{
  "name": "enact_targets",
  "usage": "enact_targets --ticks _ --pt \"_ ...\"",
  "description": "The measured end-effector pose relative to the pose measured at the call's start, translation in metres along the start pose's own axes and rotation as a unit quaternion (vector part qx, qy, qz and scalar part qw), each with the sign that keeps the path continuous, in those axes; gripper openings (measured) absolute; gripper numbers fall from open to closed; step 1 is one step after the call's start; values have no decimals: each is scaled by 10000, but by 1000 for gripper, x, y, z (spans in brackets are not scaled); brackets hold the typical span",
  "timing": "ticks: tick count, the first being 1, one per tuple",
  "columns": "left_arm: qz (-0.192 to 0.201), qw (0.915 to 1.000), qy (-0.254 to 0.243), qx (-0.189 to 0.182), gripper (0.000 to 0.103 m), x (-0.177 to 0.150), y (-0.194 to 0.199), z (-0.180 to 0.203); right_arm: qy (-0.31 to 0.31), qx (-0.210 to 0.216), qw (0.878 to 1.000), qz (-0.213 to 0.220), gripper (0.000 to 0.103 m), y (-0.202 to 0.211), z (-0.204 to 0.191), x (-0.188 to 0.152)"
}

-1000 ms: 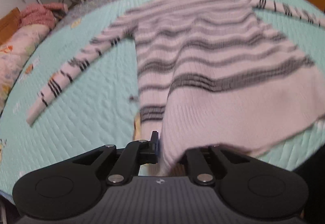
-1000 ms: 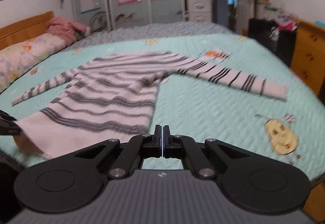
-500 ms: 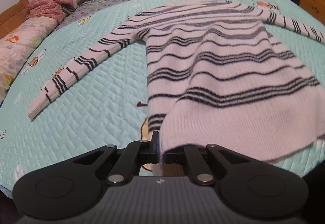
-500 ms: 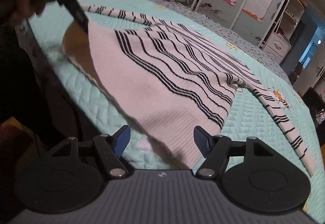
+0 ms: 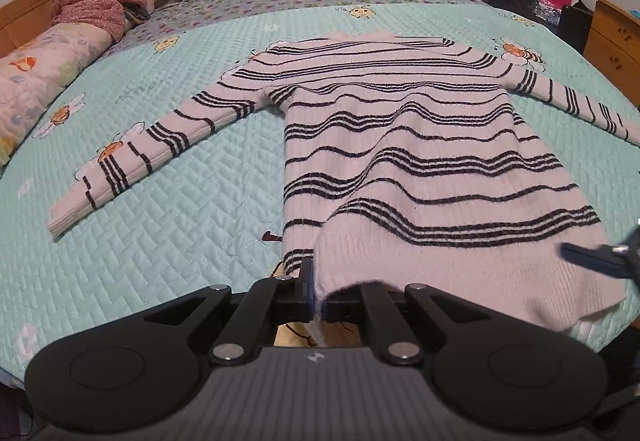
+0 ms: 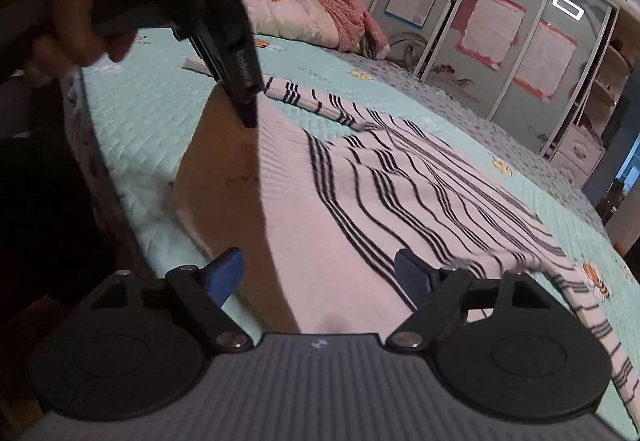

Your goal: Fold clothes

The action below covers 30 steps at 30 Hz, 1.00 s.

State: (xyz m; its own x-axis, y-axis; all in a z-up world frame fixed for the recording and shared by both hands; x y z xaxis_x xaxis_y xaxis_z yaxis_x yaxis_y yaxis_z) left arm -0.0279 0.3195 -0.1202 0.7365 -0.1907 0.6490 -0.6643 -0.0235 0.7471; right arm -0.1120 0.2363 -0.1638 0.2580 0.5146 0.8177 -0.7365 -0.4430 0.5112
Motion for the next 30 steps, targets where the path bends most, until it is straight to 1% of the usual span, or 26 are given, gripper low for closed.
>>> enact_targets --ticks 2,3,5,7,9,12,14,16,18,20,21,22,23,24,25,27,30 --pt "0 10000 8 -4 3 0 1 -1 -27 -120 9999 -30 83 -14 -2 3" --pt "4 10000 8 -5 3 -1 2 -2 18 -269 9996 -70 83 -20 -3 3" --pt "13 10000 1 10 3 -1 2 -2 231 -780 9964 -237 83 -32 0 -2" --pt "4 10000 -37 46 3 -3 1 -4 379 -1251 9905 -418 83 -35 12 -12" --pt "-22 9999 -92 104 3 -6 -2 -3 393 -1571 9850 -590 83 -30 29 -25" --pt "-108 9997 -156 132 3 -12 -7 0 257 -1933 9785 -674 88 -10 59 -44" --pt "-176 9995 -241 132 3 -16 -11 5 149 -2310 9698 -775 88 2 79 -55" --pt "-215 9992 -333 83 3 -19 -13 12 -173 -2499 9654 -719 88 15 99 -63" --pt "-238 9986 -456 73 3 -22 -15 20 -274 -2620 9621 -711 88 17 106 -67" --pt "-266 9980 -560 115 3 -25 -16 25 -356 -2562 9632 -729 87 18 108 -69" --pt "-284 9978 -593 129 3 -26 -16 27 -400 -2474 9653 -734 84 17 107 -69" --pt "-303 9975 -626 143 3 -26 -17 28 -445 -2384 9673 -740 67 16 106 -68" --pt "-318 9974 -631 157 3 -27 -17 28 -478 -2247 9705 -734 55 16 104 -68" --pt "-321 9973 -643 176 3 -27 -16 28 -531 -2111 9732 -746 34 17 102 -67" --pt "-323 9971 -657 195 3 -27 -16 28 -554 -2048 9741 -781 21 17 98 -65" --pt "-327 9968 -685 234 3 -28 -15 28 -583 -1975 9746 -885 14 21 93 -61" --pt "-354 9963 -726 286 3 -29 -16 28 -756 -1853 9736 -1094 14 26 89 -66"
Point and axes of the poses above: each gripper's, at about its wrist camera, not at the fingertips, and y roughly against the way its jaws point, z to its right, x to its top, the point moved 3 cm from there along -y, roughly the way its jaws point, and after that the axes turned 5 degrees about -y, right-handed, at the moved point
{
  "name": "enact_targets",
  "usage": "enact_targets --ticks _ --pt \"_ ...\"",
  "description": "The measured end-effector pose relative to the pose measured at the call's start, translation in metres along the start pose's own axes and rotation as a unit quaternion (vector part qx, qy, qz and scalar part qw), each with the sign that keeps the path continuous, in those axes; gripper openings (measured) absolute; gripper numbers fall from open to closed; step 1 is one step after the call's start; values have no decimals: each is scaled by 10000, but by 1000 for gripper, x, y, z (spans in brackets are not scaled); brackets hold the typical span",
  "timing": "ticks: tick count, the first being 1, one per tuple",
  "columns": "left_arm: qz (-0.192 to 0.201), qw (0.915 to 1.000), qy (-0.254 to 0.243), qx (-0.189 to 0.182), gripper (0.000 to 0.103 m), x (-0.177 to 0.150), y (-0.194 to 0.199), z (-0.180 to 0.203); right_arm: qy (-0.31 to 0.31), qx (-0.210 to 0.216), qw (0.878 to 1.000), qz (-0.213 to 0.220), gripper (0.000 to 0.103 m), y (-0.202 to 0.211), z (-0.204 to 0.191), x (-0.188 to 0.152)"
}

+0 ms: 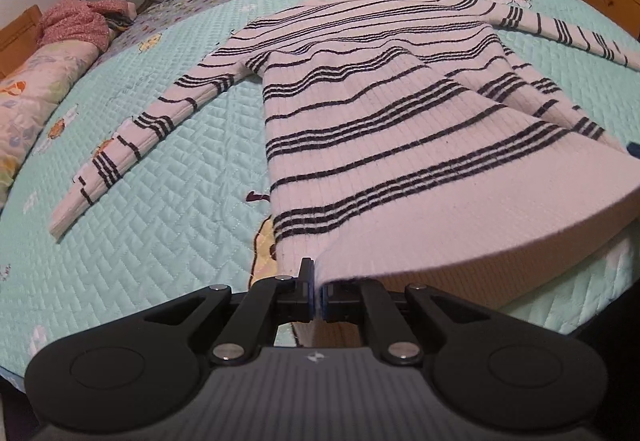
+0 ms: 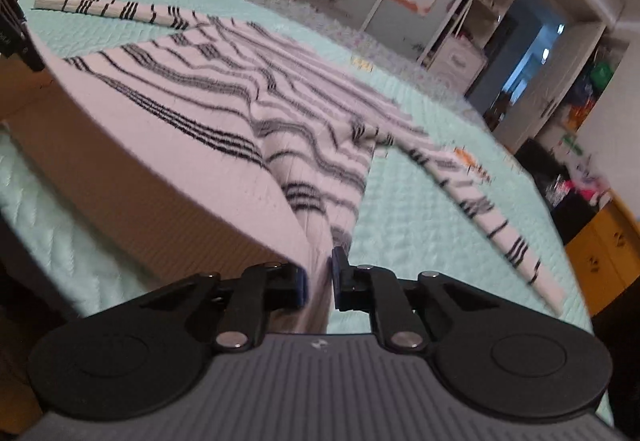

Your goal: Fold clothes

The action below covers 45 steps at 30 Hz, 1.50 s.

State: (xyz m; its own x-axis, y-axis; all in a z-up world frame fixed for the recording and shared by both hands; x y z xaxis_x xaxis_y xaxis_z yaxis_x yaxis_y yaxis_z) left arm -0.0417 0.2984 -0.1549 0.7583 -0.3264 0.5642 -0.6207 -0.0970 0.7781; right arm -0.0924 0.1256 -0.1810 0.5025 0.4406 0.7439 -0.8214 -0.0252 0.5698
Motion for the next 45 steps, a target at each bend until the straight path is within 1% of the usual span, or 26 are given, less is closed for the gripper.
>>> enact_targets --ticks 7,14,20,26,29,31,32,34,35,38,39,42,44,45 --pt "-119 9999 30 -22 3 -3 -5 0 -296 271 9989 -232 14 -6 0 -9" --pt "-179 9998 -2 -43 3 -2 -6 1 -661 577 9951 -449 14 -9 12 -10" --pt "-254 9996 -24 -90 3 -3 -9 1 -1150 1002 9859 -693 14 -8 30 -11" --pt "-339 9993 -68 -120 3 -3 -15 1 -1618 1530 9707 -901 14 3 52 -11" --pt "-364 9992 -76 -144 3 -4 -17 1 -1831 1877 9597 -1012 18 12 64 -17" --pt "-379 9991 -79 -160 3 -5 -18 1 -1974 2115 9517 -1022 28 22 72 -18" --pt "-387 9991 -79 -170 3 -5 -19 2 -2069 2222 9477 -983 30 27 76 -17" --pt "-401 9990 -81 -185 3 -5 -20 2 -2257 2418 9399 -844 33 36 84 -11" --pt "-407 9990 -82 -189 3 -6 -21 2 -2314 2473 9380 -736 34 38 86 -5" --pt "-420 9989 -93 -183 3 -6 -21 2 -2439 2599 9334 -412 47 42 87 15" --pt "-424 9989 -96 -181 3 -6 -20 2 -2504 2644 9307 -342 51 38 85 23" --pt "-437 9988 -106 -175 3 -6 -20 2 -2674 2790 9221 -179 52 25 78 45" --pt "-452 9988 -109 -164 3 -6 -20 2 -2751 2905 9164 -133 57 14 73 56" --pt "-460 9988 -110 -158 3 -7 -20 2 -2856 2906 9129 -256 58 3 72 54"
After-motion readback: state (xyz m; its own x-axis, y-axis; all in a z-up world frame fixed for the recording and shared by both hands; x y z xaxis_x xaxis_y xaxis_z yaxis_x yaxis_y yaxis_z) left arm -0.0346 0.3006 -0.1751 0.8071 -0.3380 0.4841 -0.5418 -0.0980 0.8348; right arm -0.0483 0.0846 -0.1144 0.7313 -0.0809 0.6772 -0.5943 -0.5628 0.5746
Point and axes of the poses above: each gripper's, at about its wrist camera, not at the fingertips, and y roughly against the way its jaws point, z to its right, x to its top, the point moved 3 cm from there along -y, roughly the way its jaws point, and after that the axes turned 5 degrees about -y, right-handed, at the moved point
